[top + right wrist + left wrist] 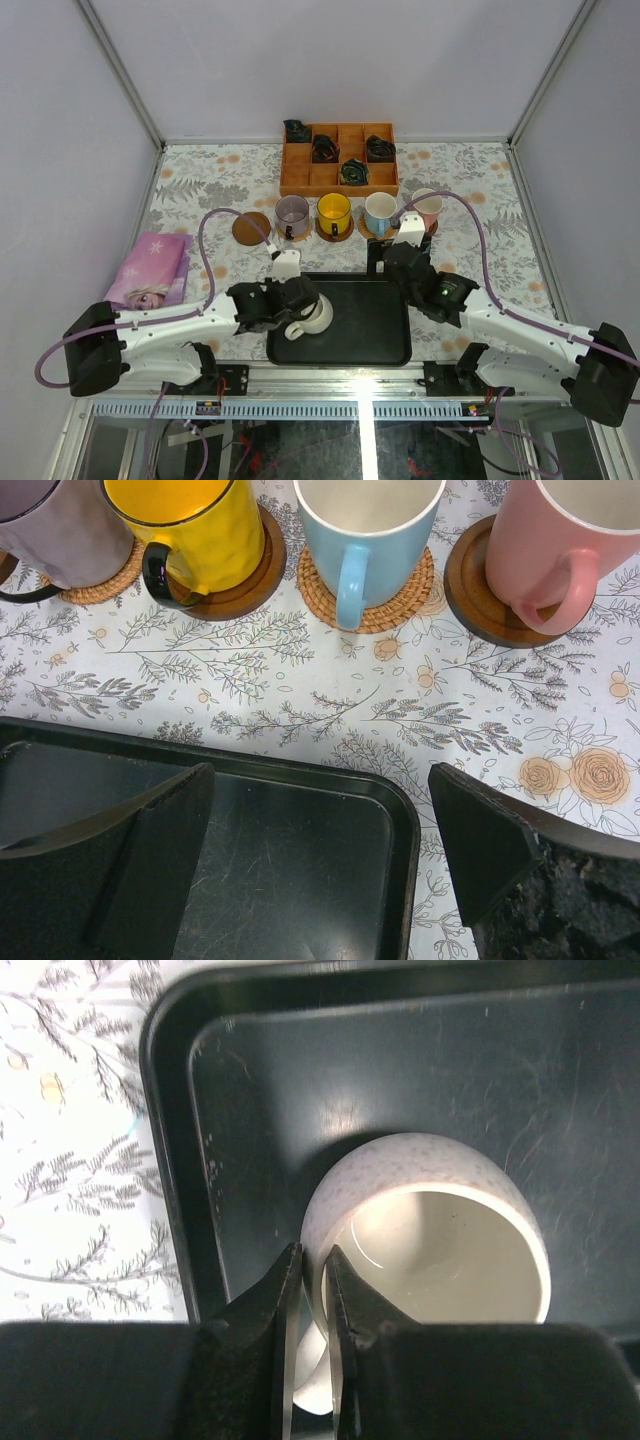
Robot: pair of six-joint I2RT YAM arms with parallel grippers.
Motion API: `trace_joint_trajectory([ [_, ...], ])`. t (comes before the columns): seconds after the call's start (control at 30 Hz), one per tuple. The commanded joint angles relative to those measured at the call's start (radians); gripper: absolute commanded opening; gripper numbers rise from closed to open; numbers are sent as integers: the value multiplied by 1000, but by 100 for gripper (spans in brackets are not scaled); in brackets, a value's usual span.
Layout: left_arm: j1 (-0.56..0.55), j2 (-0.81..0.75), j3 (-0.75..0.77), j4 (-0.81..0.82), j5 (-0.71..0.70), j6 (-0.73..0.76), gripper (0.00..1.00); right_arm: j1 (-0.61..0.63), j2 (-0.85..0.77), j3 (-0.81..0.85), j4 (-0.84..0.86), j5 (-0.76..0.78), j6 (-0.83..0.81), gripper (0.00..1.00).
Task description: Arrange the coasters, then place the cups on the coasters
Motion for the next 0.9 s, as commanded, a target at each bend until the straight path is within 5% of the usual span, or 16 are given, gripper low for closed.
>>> trace_joint_trajectory([
  [0.0, 73, 5, -1, 225, -56, 105, 12, -9, 4, 3, 31, 28, -3, 96],
  [0.2, 123, 74, 57, 304, -32, 191, 22, -9, 14, 12, 24, 24, 6, 95],
  [0.57, 125, -12, 61, 251, 24, 238, 74, -8, -15, -2, 16, 3, 35, 95],
  [0.87, 124, -85, 54, 69, 134, 286, 80, -10, -18, -1, 21, -23, 51, 94],
])
